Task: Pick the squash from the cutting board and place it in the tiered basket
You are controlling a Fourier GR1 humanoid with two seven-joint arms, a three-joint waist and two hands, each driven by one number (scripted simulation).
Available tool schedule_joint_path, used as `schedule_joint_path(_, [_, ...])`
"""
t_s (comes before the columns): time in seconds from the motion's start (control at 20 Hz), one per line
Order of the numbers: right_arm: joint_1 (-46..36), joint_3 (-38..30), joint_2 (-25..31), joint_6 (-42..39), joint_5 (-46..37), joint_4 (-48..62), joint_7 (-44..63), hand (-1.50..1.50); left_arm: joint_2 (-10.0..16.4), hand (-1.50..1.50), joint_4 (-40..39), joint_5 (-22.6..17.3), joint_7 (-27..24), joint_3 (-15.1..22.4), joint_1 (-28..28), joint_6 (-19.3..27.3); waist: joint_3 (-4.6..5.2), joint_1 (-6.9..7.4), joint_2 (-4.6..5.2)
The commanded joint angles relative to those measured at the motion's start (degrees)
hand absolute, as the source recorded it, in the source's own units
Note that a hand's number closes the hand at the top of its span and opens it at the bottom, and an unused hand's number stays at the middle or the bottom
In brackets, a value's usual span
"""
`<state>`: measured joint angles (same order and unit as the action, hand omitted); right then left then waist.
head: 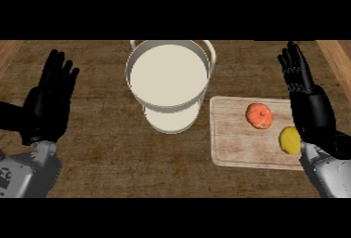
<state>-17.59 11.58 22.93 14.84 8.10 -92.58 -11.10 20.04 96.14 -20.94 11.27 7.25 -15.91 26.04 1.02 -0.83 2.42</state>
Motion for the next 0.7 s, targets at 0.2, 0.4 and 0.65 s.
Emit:
schedule_joint_path(0.2, [-8.02, -1.70, -7.89, 2.26, 3.41, 19.07, 9.72, -1.50, 1.24, 0.00, -6.34, 3.44, -8.01, 9.29, 4.82, -13.58, -0.94, 3.52, -0.92])
schedule_joint_path(0.4, [-8.91, -3.02, -12.38, 5.20, 2.92, 29.70, 9.05, -1.50, -0.45, 0.00, -11.16, 4.58, -11.36, 13.08, 6.29, -16.99, -1.06, 2.93, -0.96])
schedule_joint_path(0.65, [-15.02, -4.42, -16.42, 7.83, -2.16, 38.66, -5.61, -1.50, -2.48, 0.00, -18.05, 4.96, -17.92, 11.00, 7.60, -20.13, -1.02, 1.51, -2.08])
